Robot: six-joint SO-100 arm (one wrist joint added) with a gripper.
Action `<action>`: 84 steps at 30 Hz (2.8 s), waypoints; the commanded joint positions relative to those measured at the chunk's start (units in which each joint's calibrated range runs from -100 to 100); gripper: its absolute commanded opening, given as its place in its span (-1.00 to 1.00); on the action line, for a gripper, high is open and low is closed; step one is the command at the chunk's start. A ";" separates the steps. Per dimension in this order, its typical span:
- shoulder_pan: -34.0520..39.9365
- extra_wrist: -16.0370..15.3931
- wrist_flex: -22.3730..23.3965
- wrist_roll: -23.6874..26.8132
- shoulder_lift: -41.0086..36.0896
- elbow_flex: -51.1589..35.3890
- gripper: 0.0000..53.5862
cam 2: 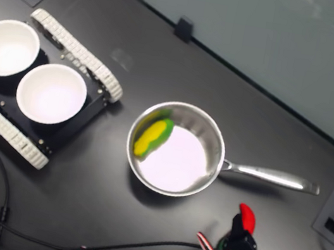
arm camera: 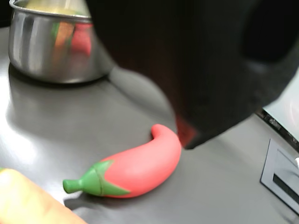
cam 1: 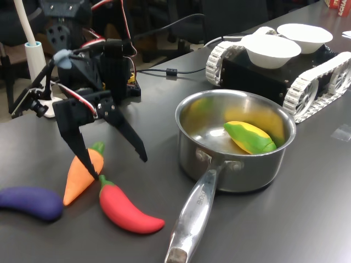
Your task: Pick up the chilli and place them in the pan
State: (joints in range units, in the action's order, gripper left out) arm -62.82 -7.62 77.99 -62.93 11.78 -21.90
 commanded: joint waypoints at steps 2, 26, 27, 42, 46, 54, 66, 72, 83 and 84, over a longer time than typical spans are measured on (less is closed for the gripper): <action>0.20 1.32 -2.63 -0.88 -0.86 -3.68 0.25; 3.18 3.59 -6.39 -2.44 2.26 3.05 0.24; 3.30 3.67 -6.47 -2.39 2.43 3.23 0.23; 4.56 5.02 -11.84 -2.25 4.45 8.77 0.21; 4.79 5.52 -13.21 -2.25 4.71 10.04 0.20; 5.25 5.86 -14.92 -2.05 5.72 10.50 0.19; 5.71 6.70 -17.22 -2.15 7.57 12.13 0.03; 5.94 8.29 -17.22 -2.93 6.98 14.13 -0.32; 5.94 6.70 -19.95 1.27 3.53 16.68 -1.00; 5.94 5.60 -20.12 2.64 2.43 16.40 -1.00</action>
State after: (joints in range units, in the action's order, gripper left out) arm -57.21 -0.28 60.48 -64.64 18.01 -5.88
